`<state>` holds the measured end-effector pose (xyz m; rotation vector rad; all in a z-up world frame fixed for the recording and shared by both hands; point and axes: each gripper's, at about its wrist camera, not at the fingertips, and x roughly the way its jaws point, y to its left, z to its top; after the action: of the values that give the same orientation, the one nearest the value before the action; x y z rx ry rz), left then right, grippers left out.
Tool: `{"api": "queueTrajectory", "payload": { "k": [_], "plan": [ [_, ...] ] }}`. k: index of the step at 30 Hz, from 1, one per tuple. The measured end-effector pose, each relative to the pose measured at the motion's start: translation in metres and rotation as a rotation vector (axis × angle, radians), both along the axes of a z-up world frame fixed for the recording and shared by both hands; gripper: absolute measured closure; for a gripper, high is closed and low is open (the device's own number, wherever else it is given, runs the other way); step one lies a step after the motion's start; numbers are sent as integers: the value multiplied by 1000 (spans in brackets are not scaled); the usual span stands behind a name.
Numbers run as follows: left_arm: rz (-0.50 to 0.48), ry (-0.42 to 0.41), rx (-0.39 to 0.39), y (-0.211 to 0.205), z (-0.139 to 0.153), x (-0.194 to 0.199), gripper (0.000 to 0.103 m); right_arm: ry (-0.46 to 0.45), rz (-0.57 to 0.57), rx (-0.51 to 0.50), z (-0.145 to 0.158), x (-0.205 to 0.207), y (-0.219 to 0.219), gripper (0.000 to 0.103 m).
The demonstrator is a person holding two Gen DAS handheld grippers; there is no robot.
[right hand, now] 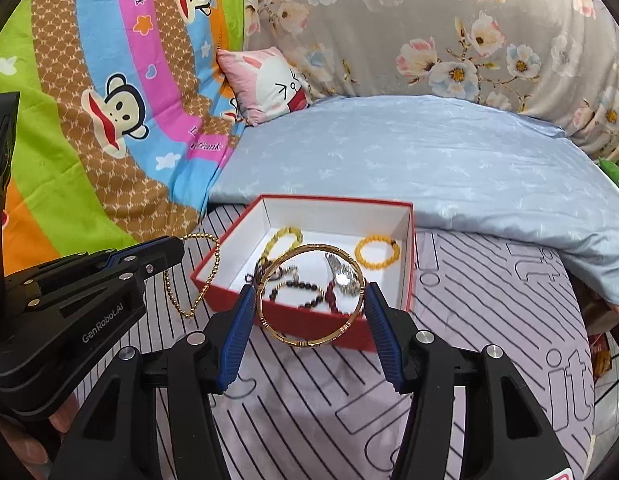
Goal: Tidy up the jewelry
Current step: 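Lift the chain bracelet and bangle and carry them over the red box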
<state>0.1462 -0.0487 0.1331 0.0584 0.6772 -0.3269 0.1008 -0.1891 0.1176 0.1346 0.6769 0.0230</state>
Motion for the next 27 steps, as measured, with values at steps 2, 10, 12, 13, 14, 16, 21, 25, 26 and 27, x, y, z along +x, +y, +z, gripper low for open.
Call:
{"api": "queueTrajectory", "payload": {
  "k": [2, 10, 12, 13, 14, 16, 21, 25, 26, 27],
  "plan": [
    [0, -18, 0, -3, 8, 7, 100, -10, -1, 0, 6, 8, -2, 49],
    [10, -65, 12, -16, 31, 36, 99, -33, -2, -14, 21, 38, -9, 49],
    [14, -69, 19, -19, 31, 43, 99, -33, -5, -18, 22, 45, -11, 49],
    [15, -68, 23, -20, 30, 46, 99, -32, -6, -18, 22, 48, -12, 49],
    [16, -65, 27, -22, 28, 50, 99, -29, -8, -16, 21, 52, -14, 49],
    [20, -57, 34, -24, 24, 58, 99, -22, -10, -11, 18, 59, -16, 49],
    [23, -33, 52, -29, 9, 74, 99, -2, -12, -13, 7, 72, -19, 49],
    [25, -12, 63, -33, -3, 84, 99, 17, -15, -9, -5, 82, -22, 49],
    [25, -5, 64, -33, -7, 87, 99, 21, -15, -9, -7, 84, -22, 49],
    [27, -2, 66, -34, -10, 89, 99, 25, -14, -9, -9, 86, -22, 49]
  ]
}}
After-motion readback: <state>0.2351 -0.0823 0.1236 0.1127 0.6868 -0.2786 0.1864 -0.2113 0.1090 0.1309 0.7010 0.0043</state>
